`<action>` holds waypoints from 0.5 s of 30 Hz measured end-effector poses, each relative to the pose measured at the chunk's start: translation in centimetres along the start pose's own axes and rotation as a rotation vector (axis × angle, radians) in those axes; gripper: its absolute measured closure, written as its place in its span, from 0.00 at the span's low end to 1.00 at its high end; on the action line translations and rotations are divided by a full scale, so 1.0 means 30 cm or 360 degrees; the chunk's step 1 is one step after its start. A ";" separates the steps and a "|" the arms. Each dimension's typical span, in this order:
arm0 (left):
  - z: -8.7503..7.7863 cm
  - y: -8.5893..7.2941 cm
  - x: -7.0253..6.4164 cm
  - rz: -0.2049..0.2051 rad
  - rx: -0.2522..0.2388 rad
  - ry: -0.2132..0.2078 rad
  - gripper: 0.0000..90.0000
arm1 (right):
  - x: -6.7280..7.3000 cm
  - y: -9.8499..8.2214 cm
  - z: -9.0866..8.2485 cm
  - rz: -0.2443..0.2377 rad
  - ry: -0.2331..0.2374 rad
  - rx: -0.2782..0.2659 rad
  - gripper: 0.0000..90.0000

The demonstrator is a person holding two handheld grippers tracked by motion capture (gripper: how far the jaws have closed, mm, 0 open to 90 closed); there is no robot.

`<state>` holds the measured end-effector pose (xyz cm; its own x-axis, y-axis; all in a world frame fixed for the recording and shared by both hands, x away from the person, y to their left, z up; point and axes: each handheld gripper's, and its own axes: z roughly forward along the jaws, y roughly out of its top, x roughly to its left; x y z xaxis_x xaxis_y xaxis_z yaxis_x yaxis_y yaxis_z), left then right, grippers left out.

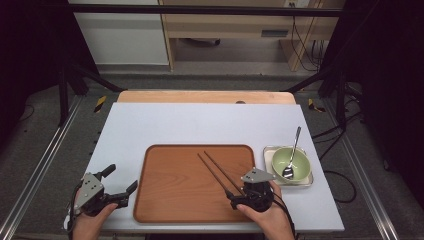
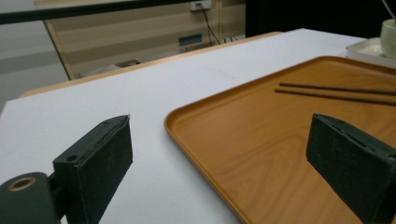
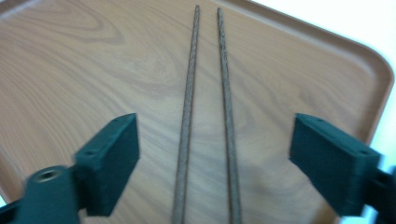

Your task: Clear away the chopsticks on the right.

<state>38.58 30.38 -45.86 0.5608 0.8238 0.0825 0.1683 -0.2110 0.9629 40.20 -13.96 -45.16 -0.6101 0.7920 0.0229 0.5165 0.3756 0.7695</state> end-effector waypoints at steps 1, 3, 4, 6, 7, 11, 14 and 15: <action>-0.001 0.003 -0.006 0.0004 0.0005 -0.0007 0.07 | 0.010 -0.007 0.004 -0.0010 -0.0008 -0.0006 0.15; -0.002 0.018 -0.026 -0.0002 0.0016 -0.0050 0.08 | 0.028 -0.014 0.009 -0.0082 -0.0031 -0.0017 0.10; 0.001 0.028 -0.036 0.0001 0.0030 -0.0075 0.08 | 0.036 -0.014 0.009 -0.0132 -0.0031 -0.0017 0.09; 0.011 0.050 -0.059 0.0009 0.0070 -0.0108 0.08 | 0.045 -0.010 0.003 -0.0156 -0.0046 -0.0051 0.09; 0.018 0.064 -0.072 0.0018 0.0088 -0.0125 0.09 | 0.043 -0.007 -0.004 -0.0153 -0.0050 -0.0078 0.09; 0.061 0.120 -0.128 0.0159 0.0204 -0.0157 0.12 | 0.011 0.001 -0.046 -0.0110 -0.0085 -0.0163 0.12; 0.108 0.161 -0.176 0.0226 0.0296 -0.0223 0.14 | -0.029 -0.010 -0.078 -0.0066 -0.0103 -0.0202 0.15; 0.126 0.174 -0.192 0.0237 0.0321 -0.0251 0.15 | -0.041 -0.017 -0.087 -0.0058 -0.0106 -0.0215 0.13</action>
<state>39.30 22.54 -42.28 0.7078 0.6874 0.1628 0.2238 -0.4368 0.8713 39.10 -16.37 -43.91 -0.5833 0.8109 -0.0458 0.4062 0.3401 0.8482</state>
